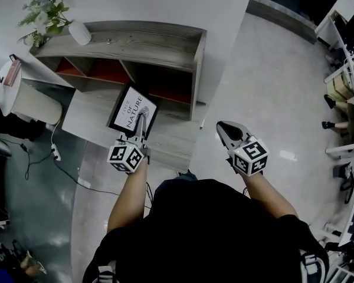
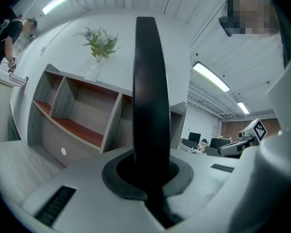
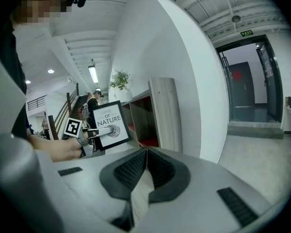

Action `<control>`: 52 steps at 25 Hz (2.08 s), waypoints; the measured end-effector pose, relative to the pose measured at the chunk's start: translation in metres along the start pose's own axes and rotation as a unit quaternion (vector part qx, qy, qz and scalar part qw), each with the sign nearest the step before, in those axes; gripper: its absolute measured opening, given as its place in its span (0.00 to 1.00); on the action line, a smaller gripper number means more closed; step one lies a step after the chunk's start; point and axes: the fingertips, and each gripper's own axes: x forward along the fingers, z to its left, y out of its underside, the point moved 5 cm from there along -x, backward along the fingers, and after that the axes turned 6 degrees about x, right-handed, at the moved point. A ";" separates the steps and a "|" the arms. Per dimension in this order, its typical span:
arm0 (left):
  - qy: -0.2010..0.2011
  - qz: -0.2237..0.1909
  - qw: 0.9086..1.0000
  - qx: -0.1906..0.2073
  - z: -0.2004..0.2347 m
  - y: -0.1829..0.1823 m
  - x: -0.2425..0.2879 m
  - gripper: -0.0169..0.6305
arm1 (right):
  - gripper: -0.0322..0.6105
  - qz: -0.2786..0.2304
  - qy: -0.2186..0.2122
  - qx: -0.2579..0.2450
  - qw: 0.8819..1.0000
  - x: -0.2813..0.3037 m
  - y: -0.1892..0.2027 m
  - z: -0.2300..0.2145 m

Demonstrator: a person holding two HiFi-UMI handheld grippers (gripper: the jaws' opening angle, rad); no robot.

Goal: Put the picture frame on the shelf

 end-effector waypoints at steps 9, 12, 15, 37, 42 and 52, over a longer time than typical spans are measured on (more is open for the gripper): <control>0.004 0.012 1.000 0.011 0.014 0.008 0.042 0.07 | 0.07 0.007 0.001 0.003 1.000 0.020 -0.002 -0.007; 0.003 0.023 1.000 0.014 0.019 0.015 0.054 0.07 | 0.07 0.010 0.001 0.005 1.000 0.026 -0.001 -0.008; 0.000 0.030 0.999 0.023 0.024 0.017 0.063 0.07 | 0.07 0.012 0.000 0.006 1.000 0.032 -0.001 -0.009; -0.026 0.032 0.999 0.032 0.062 0.035 0.112 0.07 | 0.07 0.032 -0.001 0.007 0.999 0.073 0.002 -0.012; -0.031 0.037 0.998 0.036 0.068 0.041 0.123 0.07 | 0.07 0.035 -0.003 0.010 0.999 0.081 0.002 -0.014; -0.042 0.042 0.998 0.034 0.077 0.052 0.138 0.07 | 0.07 0.047 -0.013 0.011 0.999 0.098 0.007 -0.021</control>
